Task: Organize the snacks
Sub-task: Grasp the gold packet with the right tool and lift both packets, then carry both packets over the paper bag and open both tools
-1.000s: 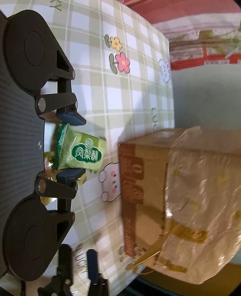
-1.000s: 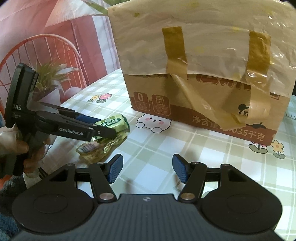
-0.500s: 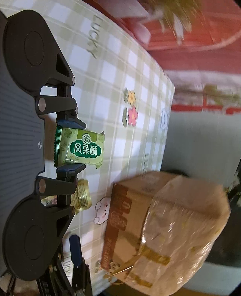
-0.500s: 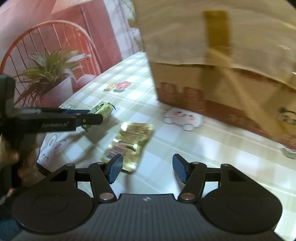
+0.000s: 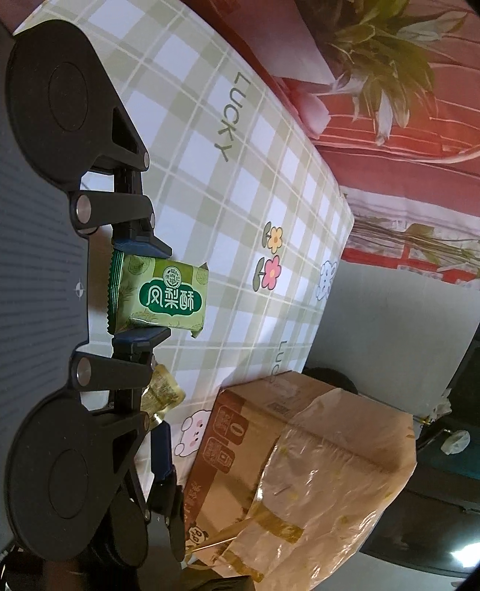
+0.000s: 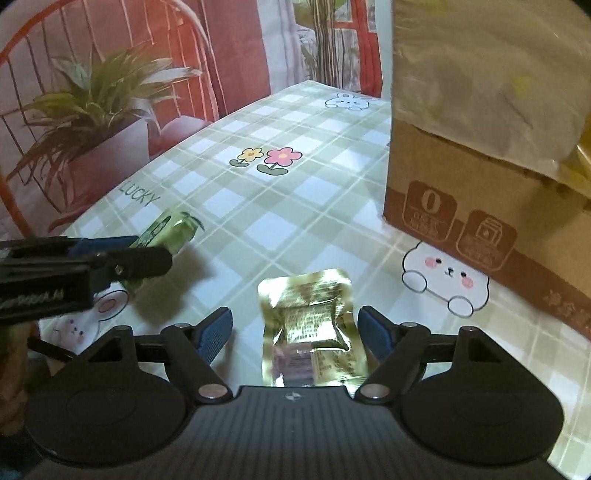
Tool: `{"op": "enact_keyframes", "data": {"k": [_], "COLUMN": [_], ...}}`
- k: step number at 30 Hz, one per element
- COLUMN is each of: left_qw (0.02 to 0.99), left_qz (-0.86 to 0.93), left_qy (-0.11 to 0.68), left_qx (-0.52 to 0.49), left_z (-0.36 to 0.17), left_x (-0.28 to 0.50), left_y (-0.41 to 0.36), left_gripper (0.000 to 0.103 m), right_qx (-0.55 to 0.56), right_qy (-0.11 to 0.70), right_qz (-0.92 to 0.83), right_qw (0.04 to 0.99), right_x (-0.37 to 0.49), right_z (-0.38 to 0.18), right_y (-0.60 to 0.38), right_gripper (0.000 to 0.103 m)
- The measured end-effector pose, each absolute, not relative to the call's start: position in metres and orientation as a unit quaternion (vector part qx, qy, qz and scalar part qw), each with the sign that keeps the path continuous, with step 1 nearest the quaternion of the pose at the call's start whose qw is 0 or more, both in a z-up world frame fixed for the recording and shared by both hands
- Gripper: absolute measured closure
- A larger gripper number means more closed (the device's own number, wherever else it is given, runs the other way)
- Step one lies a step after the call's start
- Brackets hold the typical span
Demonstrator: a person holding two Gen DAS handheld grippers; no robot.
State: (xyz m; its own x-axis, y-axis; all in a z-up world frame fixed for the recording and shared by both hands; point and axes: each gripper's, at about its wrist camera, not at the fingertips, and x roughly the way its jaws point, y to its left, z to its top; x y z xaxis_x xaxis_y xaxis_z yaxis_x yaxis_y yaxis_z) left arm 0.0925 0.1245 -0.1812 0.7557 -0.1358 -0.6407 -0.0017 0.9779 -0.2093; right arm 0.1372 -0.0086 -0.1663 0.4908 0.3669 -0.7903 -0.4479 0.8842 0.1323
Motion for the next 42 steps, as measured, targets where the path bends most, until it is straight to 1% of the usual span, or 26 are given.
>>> {"op": "enact_keyframes", "data": {"k": [4, 5, 8, 11, 14, 16, 25, 29, 36, 42], "left_qw": [0.931, 0.930, 0.930, 0.930, 0.931, 0.933, 0.940, 0.950, 0.967, 0.971], "left_qz": [-0.038, -0.039, -0.040, -0.041, -0.038, -0.036, -0.046, -0.061, -0.113, -0.149], "left_qy": [0.350, 0.351, 0.352, 0.353, 0.350, 0.347, 0.329, 0.296, 0.217, 0.182], "left_qx": [-0.100, -0.098, -0.093, -0.091, -0.092, -0.091, -0.075, -0.074, -0.068, -0.049], "left_z": [-0.185, -0.185, -0.187, -0.186, -0.184, -0.182, -0.161, -0.128, -0.054, -0.013], "left_x": [0.089, 0.088, 0.086, 0.085, 0.083, 0.082, 0.086, 0.096, 0.127, 0.167], "left_y": [0.123, 0.122, 0.118, 0.117, 0.117, 0.117, 0.105, 0.094, 0.057, 0.010], "left_gripper": [0.062, 0.062, 0.062, 0.062, 0.062, 0.062, 0.062, 0.062, 0.062, 0.062], "right_qx": [-0.090, -0.095, -0.085, -0.081, -0.089, -0.075, -0.026, -0.031, -0.034, -0.030], "right_qy": [0.429, 0.424, 0.416, 0.413, 0.405, 0.398, 0.337, 0.275, 0.162, 0.118], "right_qz": [0.243, 0.244, 0.235, 0.236, 0.242, 0.244, 0.242, 0.243, 0.228, 0.192], "right_qw": [0.865, 0.867, 0.874, 0.876, 0.877, 0.881, 0.910, 0.930, 0.960, 0.974], "right_x": [0.127, 0.124, 0.126, 0.129, 0.126, 0.123, 0.101, 0.091, 0.091, 0.119], "right_z": [-0.169, -0.170, -0.170, -0.170, -0.170, -0.167, -0.138, -0.106, -0.030, 0.014], "right_y": [-0.004, -0.005, -0.011, -0.013, -0.012, -0.017, -0.047, -0.060, -0.089, -0.128], "right_gripper": [0.027, 0.029, 0.044, 0.044, 0.046, 0.054, 0.055, 0.055, 0.055, 0.054]}}
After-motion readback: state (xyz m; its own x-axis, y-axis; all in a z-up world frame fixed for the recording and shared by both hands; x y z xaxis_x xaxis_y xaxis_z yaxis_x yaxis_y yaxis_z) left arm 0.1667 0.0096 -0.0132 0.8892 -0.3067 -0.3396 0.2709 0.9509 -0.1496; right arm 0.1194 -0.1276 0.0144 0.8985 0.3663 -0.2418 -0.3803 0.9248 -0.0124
